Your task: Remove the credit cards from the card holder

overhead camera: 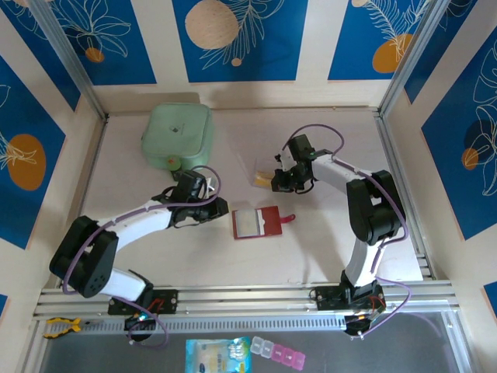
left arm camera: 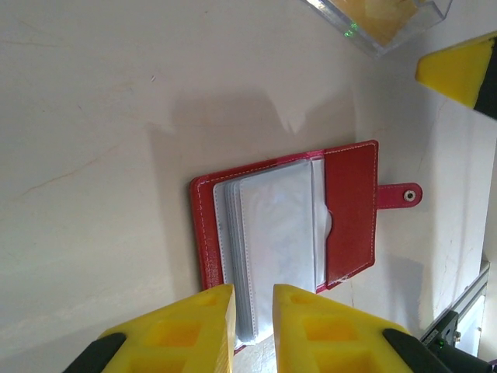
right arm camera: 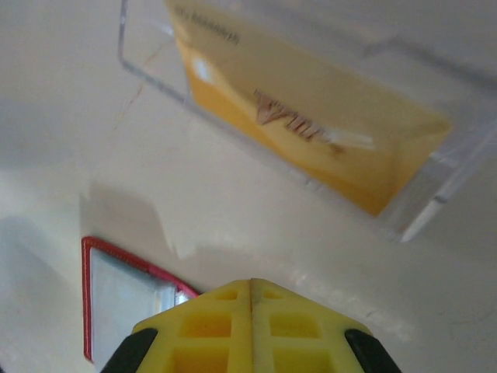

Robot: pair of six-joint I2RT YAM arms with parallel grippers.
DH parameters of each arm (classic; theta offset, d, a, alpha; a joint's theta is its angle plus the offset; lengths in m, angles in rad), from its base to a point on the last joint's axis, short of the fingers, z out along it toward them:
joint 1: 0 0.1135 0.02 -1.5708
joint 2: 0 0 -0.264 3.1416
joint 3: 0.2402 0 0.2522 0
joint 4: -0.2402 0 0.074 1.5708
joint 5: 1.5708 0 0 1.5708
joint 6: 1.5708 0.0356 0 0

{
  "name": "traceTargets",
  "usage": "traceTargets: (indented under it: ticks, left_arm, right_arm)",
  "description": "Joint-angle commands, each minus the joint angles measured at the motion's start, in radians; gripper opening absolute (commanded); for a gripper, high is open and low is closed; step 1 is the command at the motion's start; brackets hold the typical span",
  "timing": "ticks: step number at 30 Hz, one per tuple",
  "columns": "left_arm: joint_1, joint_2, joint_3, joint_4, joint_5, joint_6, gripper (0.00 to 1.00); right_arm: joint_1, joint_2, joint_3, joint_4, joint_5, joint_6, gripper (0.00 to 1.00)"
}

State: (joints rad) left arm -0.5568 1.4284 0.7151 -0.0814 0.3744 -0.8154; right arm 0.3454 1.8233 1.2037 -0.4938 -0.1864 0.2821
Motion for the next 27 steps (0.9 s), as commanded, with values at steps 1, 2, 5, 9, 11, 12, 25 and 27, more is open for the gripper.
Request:
traceTargets:
  ticks: [1, 2, 5, 9, 11, 12, 25, 27]
  left_arm:
    - [-0.016, 0.005, 0.017, 0.023, 0.014, -0.018, 0.21]
    - [-0.018, 0.004, 0.017, 0.023, 0.014, -0.022, 0.21]
    - [-0.027, 0.009, 0.017, 0.026, 0.01, -0.024, 0.21]
    - [-0.036, 0.015, 0.021, 0.025, 0.011, -0.028, 0.21]
    - [-0.039, 0.018, 0.021, 0.026, 0.009, -0.028, 0.21]
    - [-0.041, 0.021, 0.021, 0.027, 0.009, -0.03, 0.21]
    - [-0.067, 0.077, 0.024, 0.066, 0.029, -0.041, 0.21]
    - [-0.073, 0.09, 0.024, 0.074, 0.033, -0.043, 0.21]
  right_arm:
    - [-0.008, 0.018, 0.0, 0.063, 0.042, 0.048, 0.03]
    - [-0.011, 0.024, 0.001, 0.068, 0.048, 0.049, 0.02]
    - [-0.02, 0.042, 0.007, 0.08, 0.062, 0.051, 0.02]
    - [-0.025, 0.053, 0.019, 0.079, 0.096, 0.048, 0.02]
    - [-0.027, 0.051, 0.02, 0.085, 0.107, 0.047, 0.02]
    - [-0.027, 0.05, 0.019, 0.087, 0.115, 0.047, 0.02]
    - [-0.026, 0.02, -0.004, 0.118, 0.179, 0.045, 0.03]
    - [-0.024, 0.014, -0.006, 0.127, 0.175, 0.047, 0.03]
